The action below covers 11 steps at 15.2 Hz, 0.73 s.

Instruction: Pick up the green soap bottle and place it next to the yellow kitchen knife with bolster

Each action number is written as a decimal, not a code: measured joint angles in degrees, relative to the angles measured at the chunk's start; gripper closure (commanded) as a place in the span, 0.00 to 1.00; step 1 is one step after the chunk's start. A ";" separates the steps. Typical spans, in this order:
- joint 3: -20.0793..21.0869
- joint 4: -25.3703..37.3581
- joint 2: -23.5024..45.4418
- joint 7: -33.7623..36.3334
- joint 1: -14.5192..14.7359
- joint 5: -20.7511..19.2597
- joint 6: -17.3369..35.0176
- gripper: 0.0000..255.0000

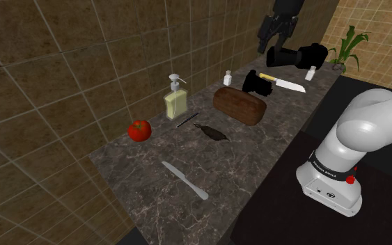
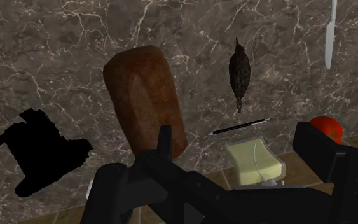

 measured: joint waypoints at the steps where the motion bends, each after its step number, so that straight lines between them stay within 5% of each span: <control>1: 0.00 0.00 0.00 0.00 0.00 0.00 0.00 0.00; 11: 7.63 7.71 18.06 7.24 0.65 -0.77 9.97 0.00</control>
